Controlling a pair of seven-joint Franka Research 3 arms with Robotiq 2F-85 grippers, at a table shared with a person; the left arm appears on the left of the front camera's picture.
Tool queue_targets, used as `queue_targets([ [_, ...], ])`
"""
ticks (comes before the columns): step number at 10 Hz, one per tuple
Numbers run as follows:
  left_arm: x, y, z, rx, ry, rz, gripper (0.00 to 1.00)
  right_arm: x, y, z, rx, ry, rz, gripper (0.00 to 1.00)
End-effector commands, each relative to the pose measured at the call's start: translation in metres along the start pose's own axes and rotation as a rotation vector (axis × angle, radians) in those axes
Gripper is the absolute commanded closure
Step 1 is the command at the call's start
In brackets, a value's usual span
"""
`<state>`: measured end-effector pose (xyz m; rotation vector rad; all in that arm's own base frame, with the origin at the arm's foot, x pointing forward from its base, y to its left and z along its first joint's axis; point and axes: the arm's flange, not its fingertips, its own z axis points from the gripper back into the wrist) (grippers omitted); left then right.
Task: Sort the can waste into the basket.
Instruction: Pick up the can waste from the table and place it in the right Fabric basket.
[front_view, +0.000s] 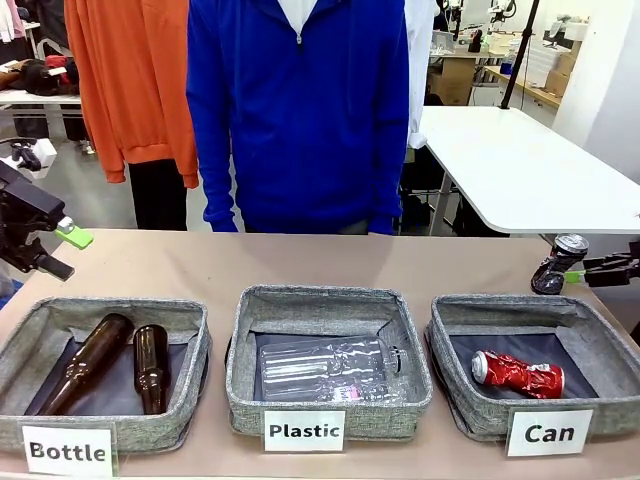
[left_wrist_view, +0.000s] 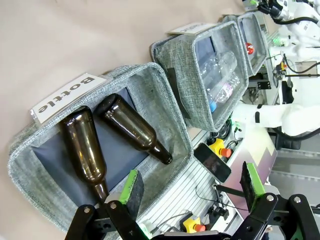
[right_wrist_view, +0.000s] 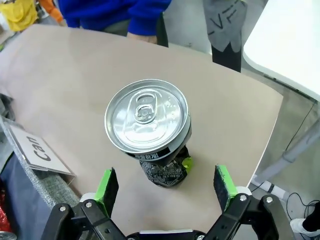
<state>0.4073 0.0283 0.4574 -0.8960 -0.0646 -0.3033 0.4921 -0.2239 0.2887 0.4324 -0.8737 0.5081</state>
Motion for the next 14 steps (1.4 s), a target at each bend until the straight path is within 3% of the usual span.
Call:
queue_targets([
  [1,-0.002,-0.002,-0.001,0.01,0.003,-0.003,0.0,0.005,-0.005,-0.016,-0.009,-0.043,0.011,0.0],
  [12,-0.002,-0.002,-0.001,0.01,0.003,-0.003,0.0,0.01,-0.01,-0.05,0.074,-0.189,-0.011,0.0],
  [13,-0.002,-0.002,-0.001,0.01,0.003,-0.003,0.0,0.01,-0.01,-0.05,0.084,-0.192,-0.009,0.6],
  [14,-0.002,-0.002,-0.001,0.01,0.003,-0.003,0.0,0.01,-0.01,-0.05,0.088,-0.191,-0.009,0.6],
])
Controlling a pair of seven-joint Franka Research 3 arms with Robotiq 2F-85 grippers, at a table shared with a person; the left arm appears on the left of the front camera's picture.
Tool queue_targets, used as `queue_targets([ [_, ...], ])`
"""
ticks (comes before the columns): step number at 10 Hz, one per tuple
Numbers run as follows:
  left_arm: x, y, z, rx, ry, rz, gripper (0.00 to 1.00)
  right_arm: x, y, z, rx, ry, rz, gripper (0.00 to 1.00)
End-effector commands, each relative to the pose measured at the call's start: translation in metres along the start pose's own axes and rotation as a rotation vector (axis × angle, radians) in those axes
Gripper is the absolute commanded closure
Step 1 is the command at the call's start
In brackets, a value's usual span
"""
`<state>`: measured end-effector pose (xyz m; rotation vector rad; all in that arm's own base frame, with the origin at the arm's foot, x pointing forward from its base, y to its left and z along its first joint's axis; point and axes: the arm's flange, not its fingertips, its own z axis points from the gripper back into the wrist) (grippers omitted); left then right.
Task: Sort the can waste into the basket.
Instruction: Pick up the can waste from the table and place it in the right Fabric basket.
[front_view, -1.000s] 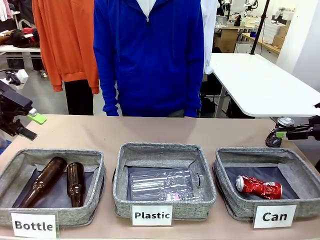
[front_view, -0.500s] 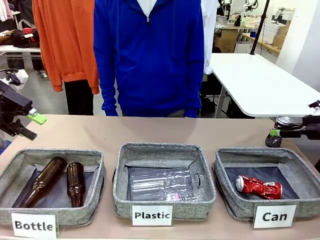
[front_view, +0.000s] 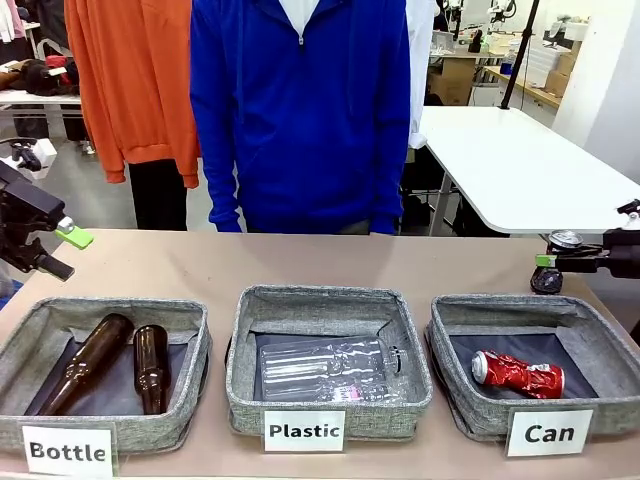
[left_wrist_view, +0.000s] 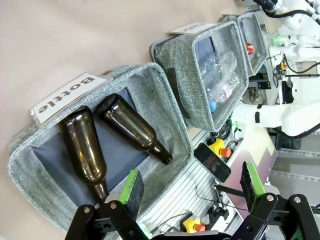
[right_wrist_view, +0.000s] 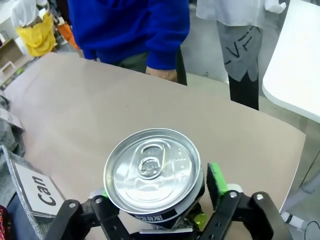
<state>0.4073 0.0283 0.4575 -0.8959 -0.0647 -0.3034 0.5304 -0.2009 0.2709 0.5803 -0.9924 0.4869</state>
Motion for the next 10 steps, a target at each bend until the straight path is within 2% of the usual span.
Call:
queue_targets([
  [1,-0.002,-0.002,-0.001,0.009,0.004,-0.002,0.0,-0.003,-0.004,-0.003,-0.003,-0.035,0.029,1.0],
  [2,-0.002,-0.002,-0.001,0.009,0.004,-0.002,0.0,-0.003,-0.004,-0.003,-0.001,-0.036,0.027,0.62],
  [3,-0.002,-0.002,-0.001,0.009,0.004,-0.002,0.0,-0.003,-0.004,-0.002,0.0,-0.039,0.027,1.0],
  [7,-0.002,-0.002,-0.001,0.009,0.004,-0.002,0.0,0.005,0.002,0.003,0.003,-0.051,0.064,1.0],
  [10,-0.002,-0.002,-0.001,0.009,0.004,-0.002,0.0,0.042,0.034,0.034,-0.008,-0.056,0.204,1.0],
])
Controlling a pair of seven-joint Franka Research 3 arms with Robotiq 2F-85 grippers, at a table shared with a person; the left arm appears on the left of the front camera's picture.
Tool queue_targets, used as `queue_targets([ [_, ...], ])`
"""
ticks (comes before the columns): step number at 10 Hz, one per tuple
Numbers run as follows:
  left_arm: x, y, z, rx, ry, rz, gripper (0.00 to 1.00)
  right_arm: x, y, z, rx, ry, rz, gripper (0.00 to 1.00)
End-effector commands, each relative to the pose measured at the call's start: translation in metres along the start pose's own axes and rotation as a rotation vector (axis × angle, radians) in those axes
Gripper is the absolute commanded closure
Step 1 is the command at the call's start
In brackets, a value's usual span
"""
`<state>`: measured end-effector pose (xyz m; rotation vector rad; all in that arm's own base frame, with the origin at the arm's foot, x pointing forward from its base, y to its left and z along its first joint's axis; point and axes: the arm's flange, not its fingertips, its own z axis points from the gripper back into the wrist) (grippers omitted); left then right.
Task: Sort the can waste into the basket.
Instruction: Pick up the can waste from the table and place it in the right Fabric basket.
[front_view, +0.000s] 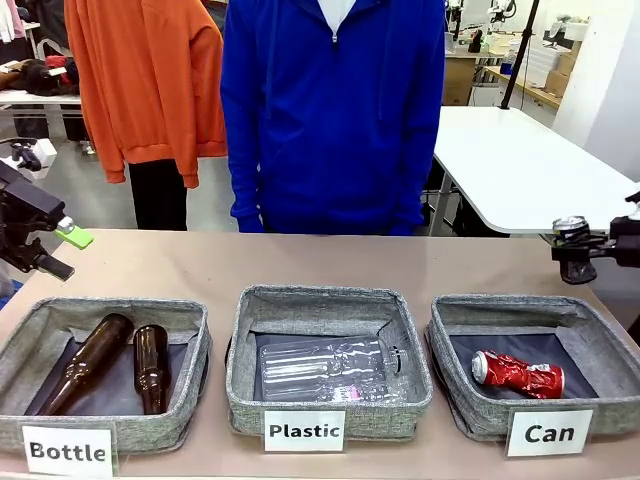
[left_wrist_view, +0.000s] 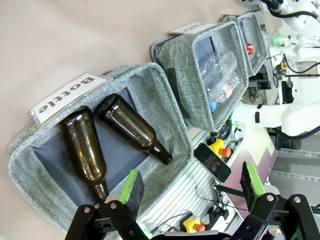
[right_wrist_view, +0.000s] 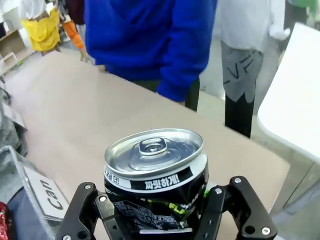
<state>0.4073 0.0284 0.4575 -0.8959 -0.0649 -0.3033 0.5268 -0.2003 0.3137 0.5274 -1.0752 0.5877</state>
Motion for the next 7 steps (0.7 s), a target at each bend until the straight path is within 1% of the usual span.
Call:
queue_targets([
  [1,-0.002,-0.002,-0.001,0.009,0.004,-0.002,0.0,0.03,0.037,0.026,-0.004,0.033,0.127,1.0],
  [2,-0.002,-0.002,-0.001,0.009,0.004,-0.002,0.0,0.053,0.061,0.037,0.05,0.052,0.158,1.0],
  [3,-0.002,-0.002,-0.001,0.009,0.004,-0.002,0.0,0.076,0.093,0.045,0.111,0.097,0.174,1.0],
  [4,-0.002,-0.002,-0.001,0.009,0.004,-0.002,0.0,0.09,0.121,0.047,0.19,0.17,0.193,1.0],
  [5,-0.002,-0.002,-0.001,0.009,0.004,-0.002,0.0,0.099,0.147,0.047,0.271,0.248,0.172,1.0],
  [6,-0.002,-0.002,-0.001,0.009,0.004,-0.002,0.0,0.104,0.174,0.043,0.341,0.333,0.231,1.0],
  [7,-0.002,-0.002,-0.001,0.009,0.004,-0.002,0.0,0.107,0.203,0.036,0.447,0.439,0.249,1.0],
])
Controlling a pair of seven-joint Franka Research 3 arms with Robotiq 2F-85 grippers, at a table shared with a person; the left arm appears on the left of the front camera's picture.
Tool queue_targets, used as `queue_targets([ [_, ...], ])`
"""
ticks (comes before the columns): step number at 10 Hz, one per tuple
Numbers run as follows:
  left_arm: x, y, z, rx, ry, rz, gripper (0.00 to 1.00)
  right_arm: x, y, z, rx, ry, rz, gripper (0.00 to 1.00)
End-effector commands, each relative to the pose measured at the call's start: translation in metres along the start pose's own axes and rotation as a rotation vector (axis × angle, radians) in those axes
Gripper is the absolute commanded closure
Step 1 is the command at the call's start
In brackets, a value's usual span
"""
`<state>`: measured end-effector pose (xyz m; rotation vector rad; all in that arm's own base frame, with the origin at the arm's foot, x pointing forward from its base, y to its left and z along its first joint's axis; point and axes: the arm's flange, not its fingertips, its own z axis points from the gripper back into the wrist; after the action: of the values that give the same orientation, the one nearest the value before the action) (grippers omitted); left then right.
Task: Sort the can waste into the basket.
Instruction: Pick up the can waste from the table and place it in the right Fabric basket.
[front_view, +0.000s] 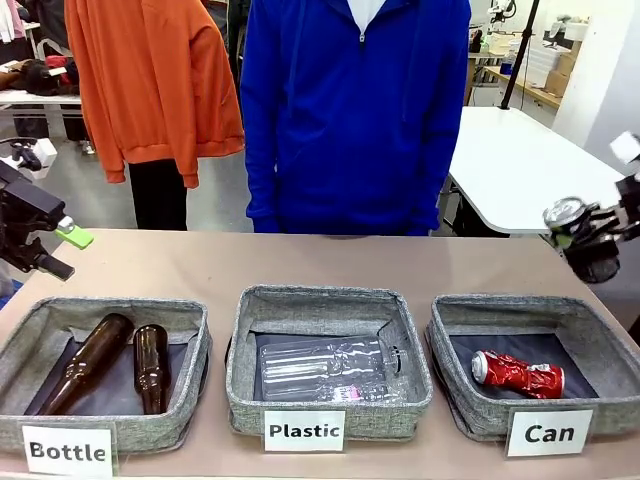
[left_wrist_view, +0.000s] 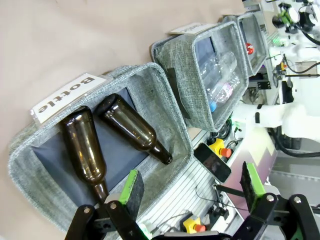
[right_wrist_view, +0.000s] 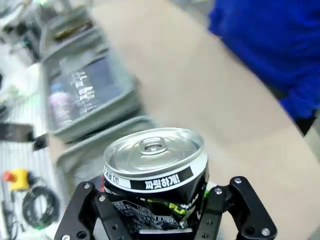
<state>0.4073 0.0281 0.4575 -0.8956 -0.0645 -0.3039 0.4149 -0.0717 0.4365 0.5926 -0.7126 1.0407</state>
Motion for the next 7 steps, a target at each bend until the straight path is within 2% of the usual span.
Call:
queue_targets([
  [1,-0.002,-0.001,-0.001,0.009,0.003,-0.002,0.0,0.022,0.034,-0.017,0.172,0.208,0.059,1.0],
  [3,-0.002,-0.001,-0.001,0.009,0.003,-0.002,0.0,0.03,0.054,-0.041,0.272,0.359,0.151,1.0],
  [4,-0.002,-0.001,-0.001,0.009,0.003,-0.002,0.0,0.029,0.056,-0.046,0.3,0.388,0.173,1.0],
  [7,-0.002,-0.001,-0.001,0.009,0.003,-0.002,0.0,0.025,0.055,-0.046,0.301,0.386,0.177,1.0],
])
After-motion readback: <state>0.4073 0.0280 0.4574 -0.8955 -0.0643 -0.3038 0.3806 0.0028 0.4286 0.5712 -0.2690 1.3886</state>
